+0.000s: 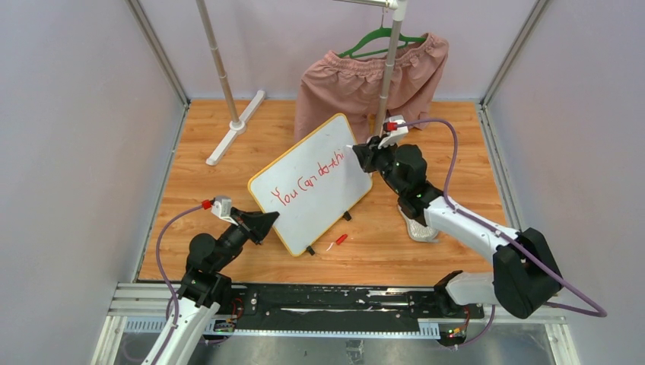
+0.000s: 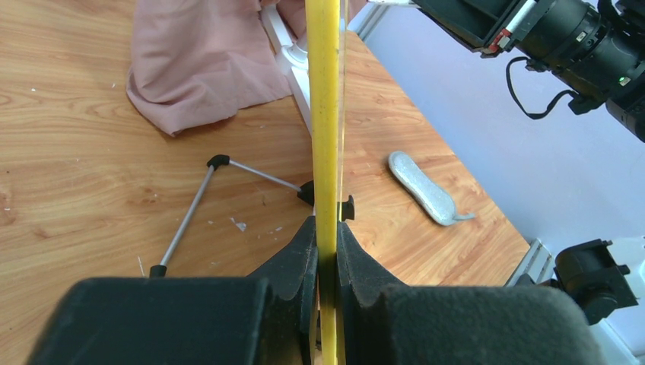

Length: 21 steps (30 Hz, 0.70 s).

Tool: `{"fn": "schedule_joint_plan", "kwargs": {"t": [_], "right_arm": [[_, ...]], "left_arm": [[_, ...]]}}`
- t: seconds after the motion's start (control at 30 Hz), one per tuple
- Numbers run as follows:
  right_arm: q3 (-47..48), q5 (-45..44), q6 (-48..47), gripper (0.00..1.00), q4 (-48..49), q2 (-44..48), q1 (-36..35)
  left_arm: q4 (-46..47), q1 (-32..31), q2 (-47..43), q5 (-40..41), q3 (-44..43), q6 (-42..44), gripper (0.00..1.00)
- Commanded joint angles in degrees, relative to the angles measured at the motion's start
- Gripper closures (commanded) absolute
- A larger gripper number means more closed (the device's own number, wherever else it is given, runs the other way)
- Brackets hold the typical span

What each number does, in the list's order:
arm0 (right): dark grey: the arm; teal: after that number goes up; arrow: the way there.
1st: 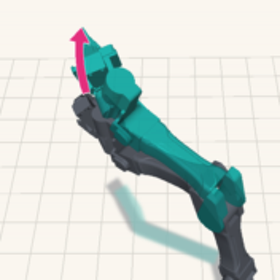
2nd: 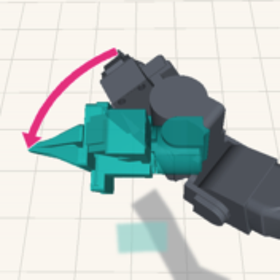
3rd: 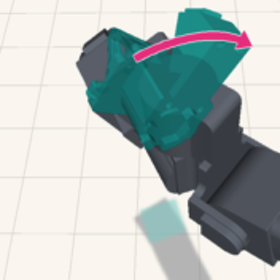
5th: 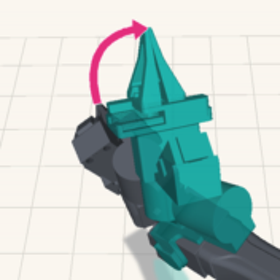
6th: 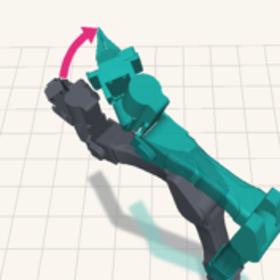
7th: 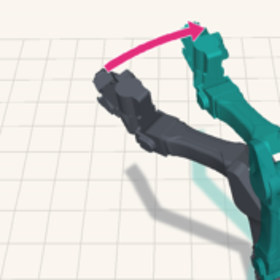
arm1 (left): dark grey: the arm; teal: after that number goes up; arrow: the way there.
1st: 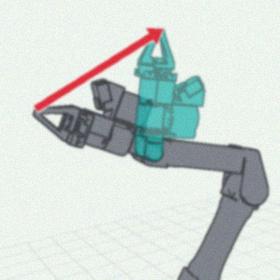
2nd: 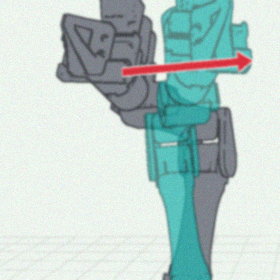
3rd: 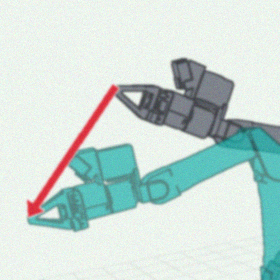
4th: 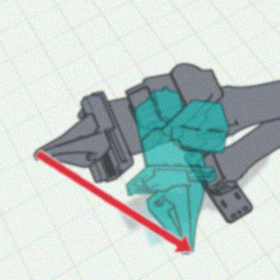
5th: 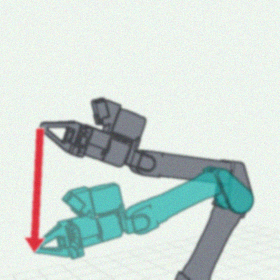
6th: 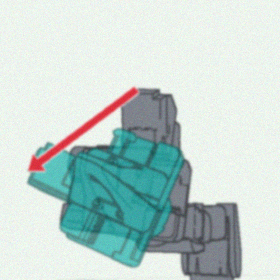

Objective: Write a sentence on the whiteboard

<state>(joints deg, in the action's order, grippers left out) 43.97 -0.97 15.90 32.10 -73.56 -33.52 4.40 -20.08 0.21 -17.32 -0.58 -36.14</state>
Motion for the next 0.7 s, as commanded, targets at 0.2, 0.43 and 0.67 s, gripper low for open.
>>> {"fn": "schedule_joint_plan", "kwargs": {"t": [0.2, 0.43, 0.67], "right_arm": [[-0.2, -1.9, 1.5, 1.0, -0.8, -1.6, 2.0], [0.4, -2.0, 1.7, 1.0, -0.3, -2.9, 2.8], [1.2, -1.5, 1.7, 1.0, 0.3, -3.5, 3.5]], "left_arm": [[-3.1, -0.7, -3.0, -1.4, 4.3, 2.8, 1.0], [-3.1, -0.7, -3.1, -1.4, 4.4, 2.8, 1.0], [-3.1, -0.7, -3.3, -1.3, 4.4, 2.8, 1.0]]}}
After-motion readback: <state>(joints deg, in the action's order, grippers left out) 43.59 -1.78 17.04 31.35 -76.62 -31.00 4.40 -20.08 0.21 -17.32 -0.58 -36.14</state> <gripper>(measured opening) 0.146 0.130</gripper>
